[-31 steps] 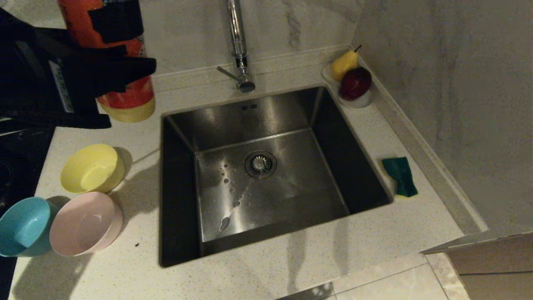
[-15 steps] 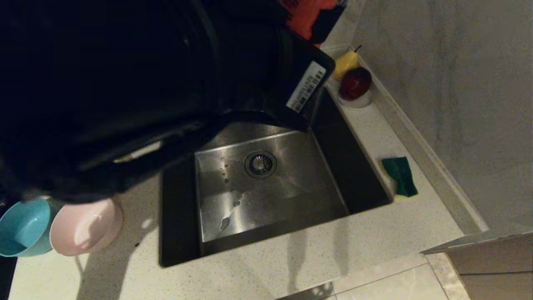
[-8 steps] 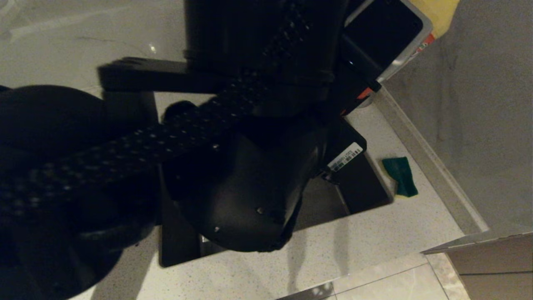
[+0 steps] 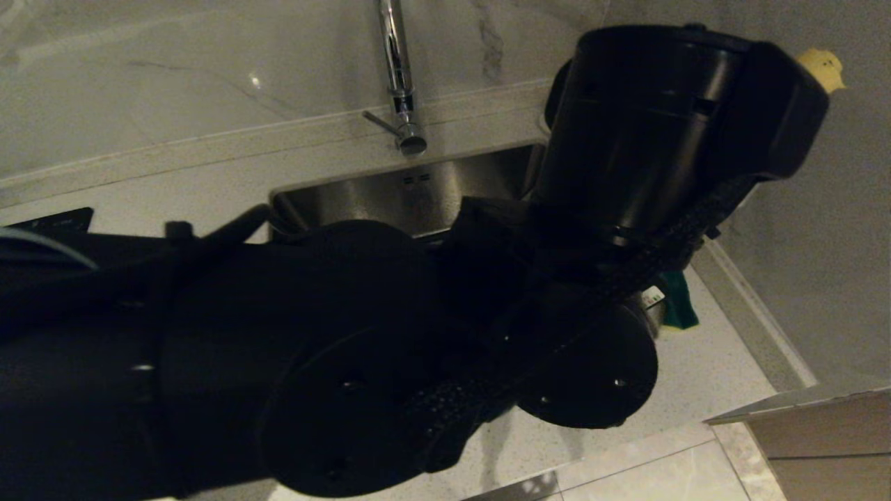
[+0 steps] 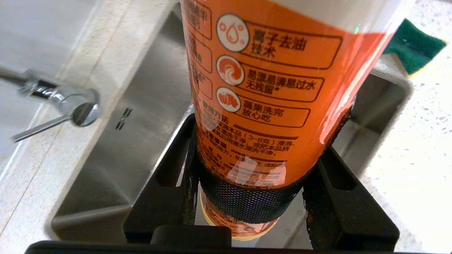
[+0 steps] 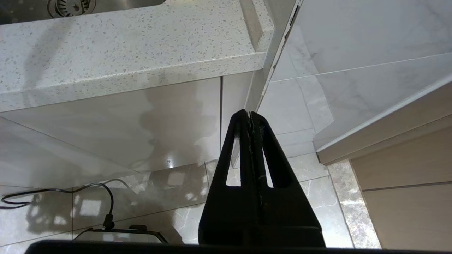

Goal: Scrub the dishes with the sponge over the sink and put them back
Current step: Squeeze it onto the sponge

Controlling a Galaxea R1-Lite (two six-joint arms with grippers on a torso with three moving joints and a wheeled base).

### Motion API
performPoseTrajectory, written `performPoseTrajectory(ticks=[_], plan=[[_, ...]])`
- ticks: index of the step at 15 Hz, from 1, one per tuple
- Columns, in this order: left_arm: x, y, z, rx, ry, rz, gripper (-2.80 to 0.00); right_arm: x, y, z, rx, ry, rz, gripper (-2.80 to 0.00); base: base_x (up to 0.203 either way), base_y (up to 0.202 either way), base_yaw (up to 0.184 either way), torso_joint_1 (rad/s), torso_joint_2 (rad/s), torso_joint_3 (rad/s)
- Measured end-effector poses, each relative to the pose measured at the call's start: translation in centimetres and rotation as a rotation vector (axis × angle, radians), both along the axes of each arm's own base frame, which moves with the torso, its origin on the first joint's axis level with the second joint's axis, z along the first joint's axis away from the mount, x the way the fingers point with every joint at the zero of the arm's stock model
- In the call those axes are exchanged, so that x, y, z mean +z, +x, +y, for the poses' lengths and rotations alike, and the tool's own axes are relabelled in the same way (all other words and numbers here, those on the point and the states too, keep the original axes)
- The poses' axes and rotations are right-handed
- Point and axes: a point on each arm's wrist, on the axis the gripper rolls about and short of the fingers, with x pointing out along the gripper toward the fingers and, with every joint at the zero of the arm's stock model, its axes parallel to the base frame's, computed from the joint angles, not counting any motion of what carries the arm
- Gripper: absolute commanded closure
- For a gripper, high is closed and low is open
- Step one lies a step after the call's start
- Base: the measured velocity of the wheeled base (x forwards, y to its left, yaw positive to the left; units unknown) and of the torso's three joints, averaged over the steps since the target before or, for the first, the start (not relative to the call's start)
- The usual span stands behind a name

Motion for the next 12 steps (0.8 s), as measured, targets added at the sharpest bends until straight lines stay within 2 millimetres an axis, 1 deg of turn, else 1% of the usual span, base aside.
performPoseTrajectory(ticks=[3,6,9,12], plan=[[-1.4,0.6,-1.4,0.004,0.037,0.008,0.00,0.0,0.0,0.0,0.000,0.001,0.000,0.00,0.000,0.000,0.000,0.000,0.00,0.000],[-2.4,1.1,-2.8,0.003,0.072,0.000,0.00,0.0,0.0,0.0,0.000,0.001,0.000,0.00,0.000,0.000,0.000,0.000,0.00,0.000],[-3.8,1.6,-4.4,0.023,0.133,-0.022,0.00,0.0,0.0,0.0,0.000,0.000,0.000,0.00,0.000,0.000,0.000,0.000,0.00,0.000],[-5.2,2.1,-5.5,0.039,0.196,-0.035,0.00,0.0,0.0,0.0,0.000,0.000,0.000,0.00,0.000,0.000,0.000,0.000,0.00,0.000]])
